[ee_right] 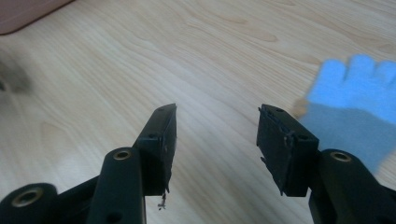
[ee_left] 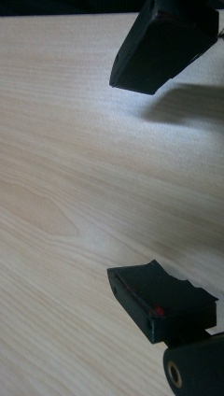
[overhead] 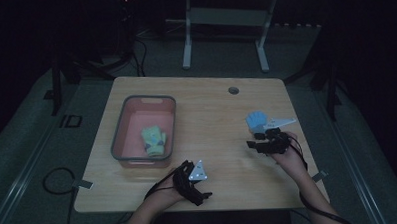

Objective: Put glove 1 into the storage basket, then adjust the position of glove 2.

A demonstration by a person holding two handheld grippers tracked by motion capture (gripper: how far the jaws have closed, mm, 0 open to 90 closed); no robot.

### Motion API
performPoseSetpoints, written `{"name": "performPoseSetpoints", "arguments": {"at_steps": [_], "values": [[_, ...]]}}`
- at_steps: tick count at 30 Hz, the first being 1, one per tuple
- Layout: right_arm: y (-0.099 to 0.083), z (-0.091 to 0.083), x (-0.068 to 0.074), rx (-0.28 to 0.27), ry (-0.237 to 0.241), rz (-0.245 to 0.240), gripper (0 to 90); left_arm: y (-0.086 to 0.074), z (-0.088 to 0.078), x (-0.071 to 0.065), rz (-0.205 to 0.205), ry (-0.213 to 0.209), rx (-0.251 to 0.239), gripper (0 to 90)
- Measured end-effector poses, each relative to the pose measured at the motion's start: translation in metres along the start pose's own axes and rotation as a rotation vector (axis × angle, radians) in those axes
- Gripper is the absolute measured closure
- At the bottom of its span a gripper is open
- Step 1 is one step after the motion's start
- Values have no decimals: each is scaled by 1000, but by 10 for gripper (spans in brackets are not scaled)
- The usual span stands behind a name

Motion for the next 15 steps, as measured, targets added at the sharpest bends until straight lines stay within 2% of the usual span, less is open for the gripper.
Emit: {"name": "performPoseSetpoints", "arguments": {"at_steps": [4, 6, 12, 15], "values": [[-3, 1, -13, 25, -15, 10, 538, 0, 1, 0, 7, 2, 2, 90], [-1, 0, -21, 20, -27, 21, 552, -1, 1, 1, 6, 0, 2, 96], [8, -1, -47, 8, -66, 33, 596, -1, 1, 2, -27, 0, -4, 98], [12, 2, -60, -7, -56, 63, 617, 0, 0, 1, -43, -5, -13, 97]]}}
Point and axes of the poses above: each handheld gripper's, and its own axes: z roughly forward along the jaws, y roughly out of its top, x roughly to its left, the point moved 10 cm from there along z, roughly forward along the jaws, and after that the axes turned 10 degrees about -z, right-handed, at the moved point
